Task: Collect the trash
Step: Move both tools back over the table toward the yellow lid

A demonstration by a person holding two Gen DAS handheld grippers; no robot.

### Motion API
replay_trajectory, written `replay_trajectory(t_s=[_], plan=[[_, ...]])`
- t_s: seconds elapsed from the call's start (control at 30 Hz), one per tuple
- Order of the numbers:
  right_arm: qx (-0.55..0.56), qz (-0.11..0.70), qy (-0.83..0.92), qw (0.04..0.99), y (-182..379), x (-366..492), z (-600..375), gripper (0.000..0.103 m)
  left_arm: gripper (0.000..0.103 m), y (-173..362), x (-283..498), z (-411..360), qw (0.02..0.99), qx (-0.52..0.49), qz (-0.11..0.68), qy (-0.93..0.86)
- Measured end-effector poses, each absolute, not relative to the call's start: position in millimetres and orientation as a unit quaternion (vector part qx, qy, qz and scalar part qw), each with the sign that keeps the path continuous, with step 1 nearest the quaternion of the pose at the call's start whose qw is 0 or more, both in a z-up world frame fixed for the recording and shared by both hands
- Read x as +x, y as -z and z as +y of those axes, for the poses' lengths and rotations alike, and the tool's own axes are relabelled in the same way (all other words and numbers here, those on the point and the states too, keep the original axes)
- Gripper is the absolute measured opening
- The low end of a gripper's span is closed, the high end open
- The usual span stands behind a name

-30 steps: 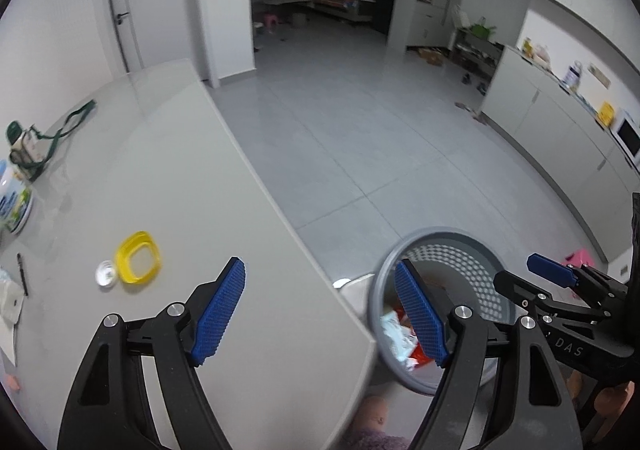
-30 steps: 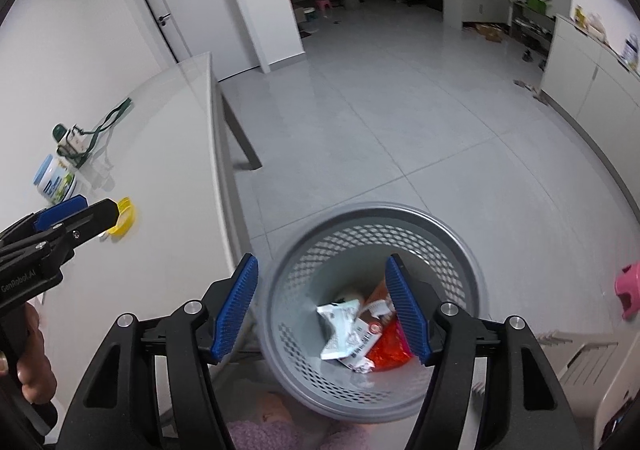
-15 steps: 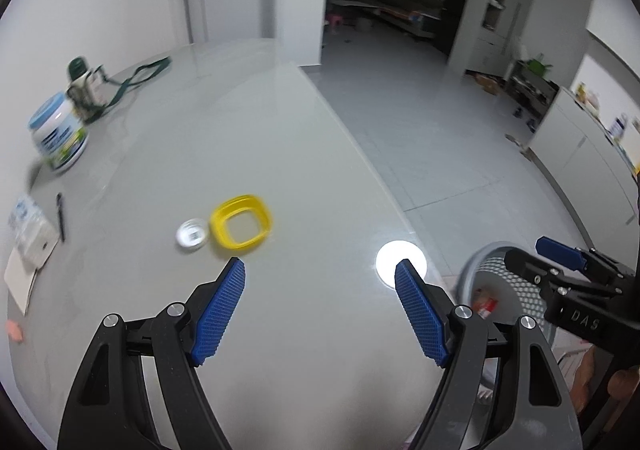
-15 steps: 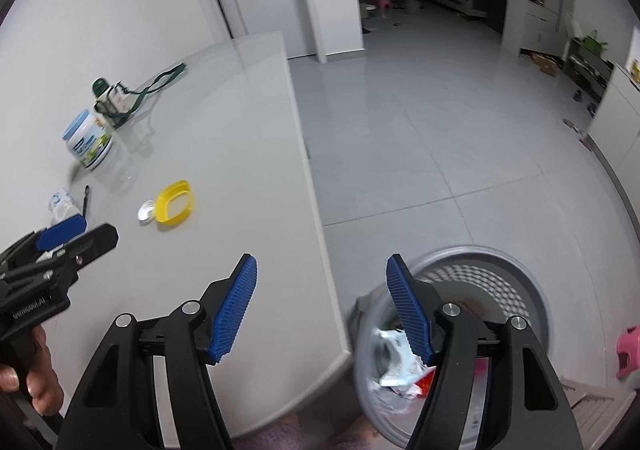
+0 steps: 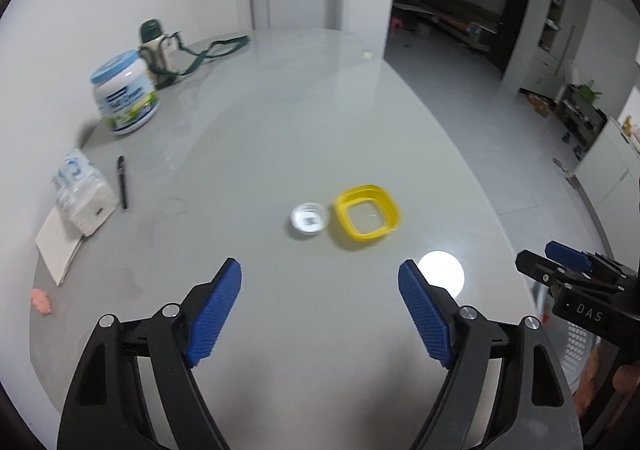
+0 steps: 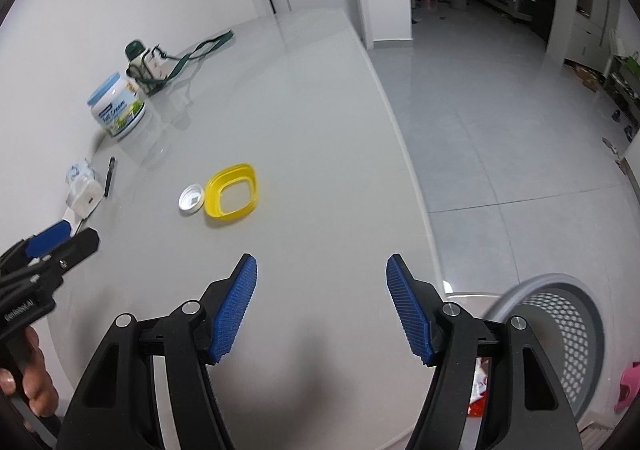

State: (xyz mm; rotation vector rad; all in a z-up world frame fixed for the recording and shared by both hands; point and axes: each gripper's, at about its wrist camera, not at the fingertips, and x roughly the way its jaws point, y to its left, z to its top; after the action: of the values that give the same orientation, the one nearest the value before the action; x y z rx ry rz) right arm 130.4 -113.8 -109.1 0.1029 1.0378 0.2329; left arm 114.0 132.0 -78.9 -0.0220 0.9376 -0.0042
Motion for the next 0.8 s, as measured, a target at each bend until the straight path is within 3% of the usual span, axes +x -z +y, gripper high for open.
replay_trajectory(t_s=[0.43,0.53,0.8], plan=[[0.028,0.51,-0.15,0.846,149.3,187.1,-35.8,0.067,0.087,121.5,138.9,190.1,0.884,-0.029,0.464,-0.042],[0.016,0.512,-0.153,0.845,158.1,197.9,-21.8,0.072,0.09,128.1,147.1,199.1,0.888,-0.029,0.458,-0.045],[-0.011,0.517,-0.159,0.841,180.3,218.7,10.3,0.073,0.091,136.9,161.9,217.3,0.893,-0.028,0.447,-0.047]])
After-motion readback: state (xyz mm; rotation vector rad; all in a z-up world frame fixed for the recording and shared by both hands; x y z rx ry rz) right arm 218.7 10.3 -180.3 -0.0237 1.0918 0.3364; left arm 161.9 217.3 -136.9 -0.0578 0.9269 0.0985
